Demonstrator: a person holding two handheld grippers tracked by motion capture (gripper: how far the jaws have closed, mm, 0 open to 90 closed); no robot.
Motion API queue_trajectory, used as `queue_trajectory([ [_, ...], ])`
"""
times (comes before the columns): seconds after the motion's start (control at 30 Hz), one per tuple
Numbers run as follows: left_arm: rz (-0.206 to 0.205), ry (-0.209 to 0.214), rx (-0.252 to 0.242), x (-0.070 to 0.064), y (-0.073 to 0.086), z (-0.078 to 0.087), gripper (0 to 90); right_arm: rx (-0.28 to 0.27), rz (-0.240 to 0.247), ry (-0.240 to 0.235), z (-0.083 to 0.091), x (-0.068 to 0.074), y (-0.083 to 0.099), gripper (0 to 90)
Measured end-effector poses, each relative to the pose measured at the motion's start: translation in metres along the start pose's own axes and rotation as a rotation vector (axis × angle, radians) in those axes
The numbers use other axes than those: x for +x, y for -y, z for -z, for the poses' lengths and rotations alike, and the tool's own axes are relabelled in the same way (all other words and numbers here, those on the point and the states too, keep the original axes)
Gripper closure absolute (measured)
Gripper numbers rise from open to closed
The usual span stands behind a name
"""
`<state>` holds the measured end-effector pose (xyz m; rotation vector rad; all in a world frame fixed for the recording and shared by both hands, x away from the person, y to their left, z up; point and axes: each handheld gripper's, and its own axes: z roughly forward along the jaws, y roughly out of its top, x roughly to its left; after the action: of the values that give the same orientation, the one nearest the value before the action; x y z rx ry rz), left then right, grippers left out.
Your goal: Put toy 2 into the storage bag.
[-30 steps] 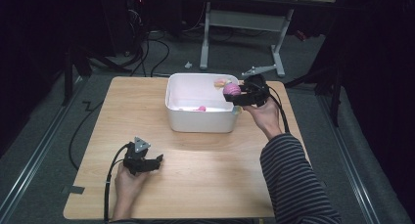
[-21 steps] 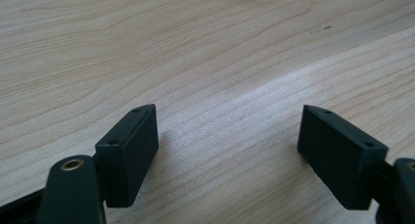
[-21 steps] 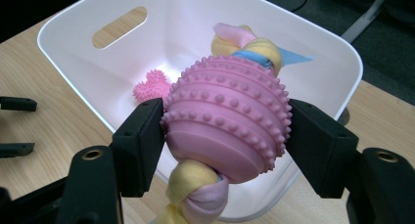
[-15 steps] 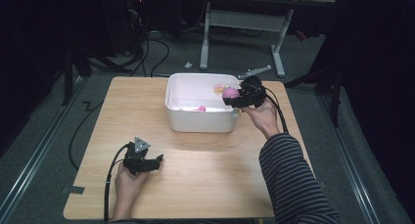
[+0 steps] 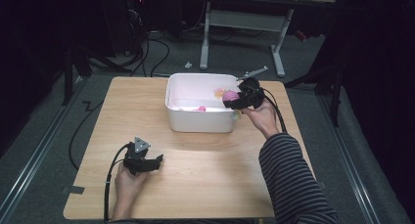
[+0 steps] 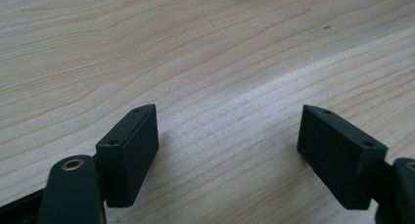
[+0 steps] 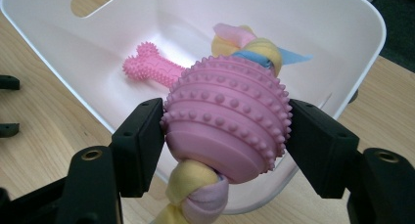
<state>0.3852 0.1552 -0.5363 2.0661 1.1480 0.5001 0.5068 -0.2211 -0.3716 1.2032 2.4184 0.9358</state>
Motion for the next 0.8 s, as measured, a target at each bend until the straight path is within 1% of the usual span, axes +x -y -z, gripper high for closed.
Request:
queue_trajectory([
  [0.13,-0.001,0.001,0.0,0.0,0.0,0.0,23.4,0.013,-0.009,-0.005,-0.002,0.001,0.002,32.8],
  [0.2,-0.001,0.002,0.001,0.0,0.0,0.0,23.4,0.017,-0.003,-0.001,-0.004,0.001,0.004,32.0],
  [0.27,0.0,0.001,0.001,0.0,0.0,0.0,23.4,0.002,-0.003,-0.01,-0.005,0.0,0.005,30.1],
  [0.33,-0.001,0.001,0.001,0.0,0.0,0.0,23.4,-0.009,-0.018,-0.013,-0.004,0.0,0.005,29.6],
  [0.43,-0.002,0.003,0.0,-0.001,0.0,0.0,23.3,-0.024,-0.004,-0.008,-0.003,0.001,0.004,29.4],
  [0.5,-0.002,0.003,0.0,-0.001,0.0,0.0,23.3,-0.037,-0.006,-0.005,0.0,0.002,0.005,29.6],
  [0.6,-0.002,0.004,0.001,-0.001,0.0,0.0,23.3,-0.073,-0.007,-0.004,0.006,0.003,0.007,30.6],
  [0.63,-0.003,0.004,0.001,-0.001,0.0,0.0,23.2,-0.091,-0.002,-0.003,0.009,0.003,0.008,31.5],
  [0.67,-0.002,0.004,0.001,-0.001,0.0,0.0,23.2,-0.121,-0.004,-0.001,0.016,0.003,0.011,32.5],
  [0.7,-0.003,0.004,0.001,-0.001,0.0,0.0,23.2,-0.121,-0.004,-0.001,0.016,0.003,0.011,32.5],
  [0.8,-0.002,0.004,0.001,-0.001,0.0,0.0,23.2,-0.164,-0.018,-0.001,0.026,0.003,0.015,33.9],
])
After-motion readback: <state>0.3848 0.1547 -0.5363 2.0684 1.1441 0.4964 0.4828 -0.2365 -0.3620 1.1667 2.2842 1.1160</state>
